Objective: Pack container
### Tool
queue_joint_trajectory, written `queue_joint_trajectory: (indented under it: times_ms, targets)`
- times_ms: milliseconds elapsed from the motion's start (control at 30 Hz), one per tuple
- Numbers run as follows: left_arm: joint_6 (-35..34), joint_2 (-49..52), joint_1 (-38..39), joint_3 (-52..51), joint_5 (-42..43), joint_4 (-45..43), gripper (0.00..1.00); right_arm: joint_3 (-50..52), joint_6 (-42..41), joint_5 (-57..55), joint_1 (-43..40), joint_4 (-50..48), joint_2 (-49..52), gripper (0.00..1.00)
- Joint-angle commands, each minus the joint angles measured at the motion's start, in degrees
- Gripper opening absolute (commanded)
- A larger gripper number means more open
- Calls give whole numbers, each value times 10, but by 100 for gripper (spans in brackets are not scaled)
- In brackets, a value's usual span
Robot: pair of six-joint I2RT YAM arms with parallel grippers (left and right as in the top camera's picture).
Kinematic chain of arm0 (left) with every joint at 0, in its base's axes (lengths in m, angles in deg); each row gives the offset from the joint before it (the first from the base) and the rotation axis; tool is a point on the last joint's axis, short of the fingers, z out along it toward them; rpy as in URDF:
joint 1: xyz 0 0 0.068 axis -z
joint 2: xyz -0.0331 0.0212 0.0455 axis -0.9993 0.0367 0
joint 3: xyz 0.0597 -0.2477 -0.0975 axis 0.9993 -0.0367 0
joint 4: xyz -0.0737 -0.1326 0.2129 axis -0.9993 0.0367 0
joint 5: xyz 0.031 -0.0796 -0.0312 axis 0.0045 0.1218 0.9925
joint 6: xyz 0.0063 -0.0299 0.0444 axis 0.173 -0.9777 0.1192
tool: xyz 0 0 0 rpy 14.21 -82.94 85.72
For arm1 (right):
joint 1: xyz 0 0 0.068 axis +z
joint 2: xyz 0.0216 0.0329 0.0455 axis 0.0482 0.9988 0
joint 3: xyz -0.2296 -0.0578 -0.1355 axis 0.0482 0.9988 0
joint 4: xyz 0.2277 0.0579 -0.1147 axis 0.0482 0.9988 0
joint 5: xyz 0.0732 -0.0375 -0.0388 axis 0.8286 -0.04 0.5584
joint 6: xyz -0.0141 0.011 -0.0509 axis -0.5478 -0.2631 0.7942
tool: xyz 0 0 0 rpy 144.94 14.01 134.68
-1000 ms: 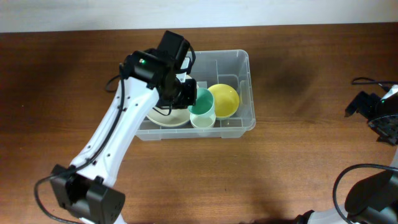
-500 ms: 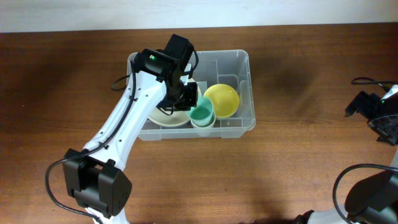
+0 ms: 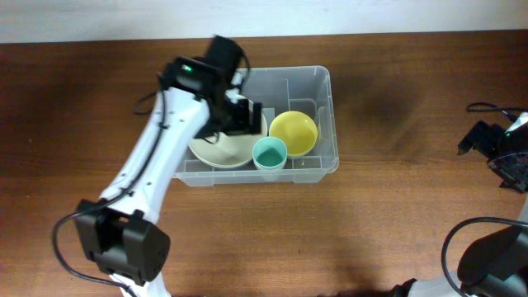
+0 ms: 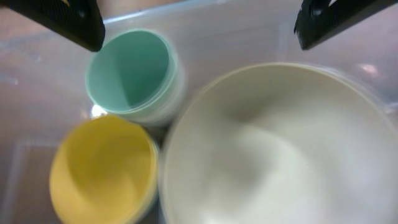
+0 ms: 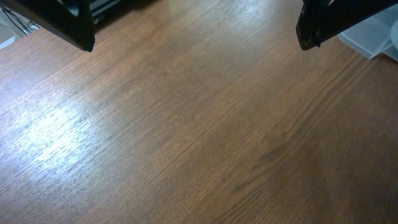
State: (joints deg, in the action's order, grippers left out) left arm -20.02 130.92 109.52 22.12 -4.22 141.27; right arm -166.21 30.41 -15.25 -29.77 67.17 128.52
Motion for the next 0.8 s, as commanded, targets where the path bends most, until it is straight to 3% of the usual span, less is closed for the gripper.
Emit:
queue_joint_trajectory:
  times_ms: [0,200,333,567,767]
  targets:
    - [12,-9,-70,79,-33,42,100,1,4,-1,-1,0,-7,99]
    - [11,-100,-160,98,-87,111,100,1,4,-1,-1,0,-7,99]
    - [11,-216,-208,98,-85,138,100,1,4,-1,-1,0,-7,99]
    - [11,-390,-198,70,-87,141,100,1,4,-1,-1,0,-7,99]
    - [4,-578,-175,-68,-83,52,100,1,4,-1,-1,0,-7,99]
